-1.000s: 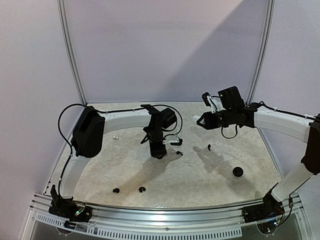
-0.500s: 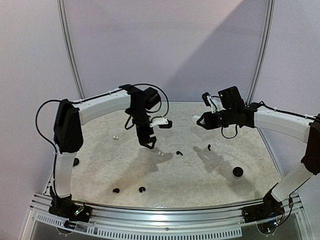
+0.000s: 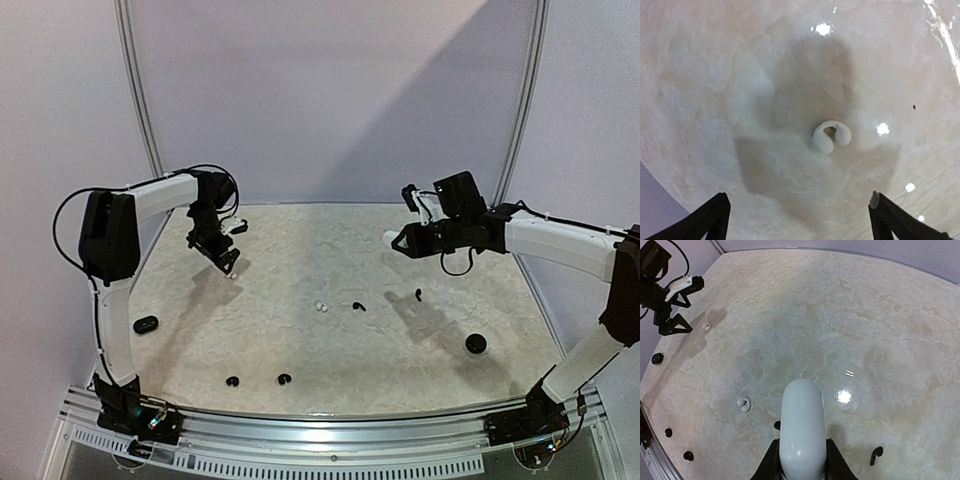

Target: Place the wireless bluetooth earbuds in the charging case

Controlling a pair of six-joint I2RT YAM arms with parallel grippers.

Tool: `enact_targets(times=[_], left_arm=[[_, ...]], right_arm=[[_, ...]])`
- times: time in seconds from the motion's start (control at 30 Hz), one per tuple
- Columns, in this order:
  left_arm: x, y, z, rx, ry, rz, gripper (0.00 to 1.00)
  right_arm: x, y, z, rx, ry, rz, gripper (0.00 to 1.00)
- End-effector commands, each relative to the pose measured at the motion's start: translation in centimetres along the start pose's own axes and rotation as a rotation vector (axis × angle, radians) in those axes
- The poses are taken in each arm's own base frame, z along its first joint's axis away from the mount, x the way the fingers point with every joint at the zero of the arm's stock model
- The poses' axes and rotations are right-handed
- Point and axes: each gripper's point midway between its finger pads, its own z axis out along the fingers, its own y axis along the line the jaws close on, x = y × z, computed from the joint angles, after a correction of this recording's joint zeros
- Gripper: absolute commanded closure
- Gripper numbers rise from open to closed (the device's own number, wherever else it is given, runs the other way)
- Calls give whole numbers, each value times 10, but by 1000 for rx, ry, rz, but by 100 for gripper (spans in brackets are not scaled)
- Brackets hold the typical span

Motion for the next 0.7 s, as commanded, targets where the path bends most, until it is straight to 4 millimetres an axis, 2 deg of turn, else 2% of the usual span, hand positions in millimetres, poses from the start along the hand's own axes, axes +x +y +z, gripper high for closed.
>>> enact_targets(times=[0.0, 0.17, 0.27, 0.37, 0.43, 0.53, 0.67], left_arm=[[-13, -19, 4, 30, -46, -198, 1], [-25, -21, 17, 38, -72, -388, 2], [-23, -17, 27, -10, -53, -455, 7], [-17, -15, 42, -43, -6, -483, 15], [-16, -20, 51, -23, 20, -500, 18], [-15, -28, 58, -2, 37, -512, 23], [-15, -23, 65, -17, 45, -517, 31]], right_arm=[[-5, 0, 4, -5, 5, 18, 100], [-2, -1, 10, -2, 27, 34, 100], [0, -3, 11, 7, 33, 49, 100], [-2, -3, 11, 11, 30, 62, 100], [-4, -2, 12, 9, 29, 66, 100], [-5, -2, 13, 10, 37, 67, 100], [-6, -1, 15, 9, 44, 67, 100]])
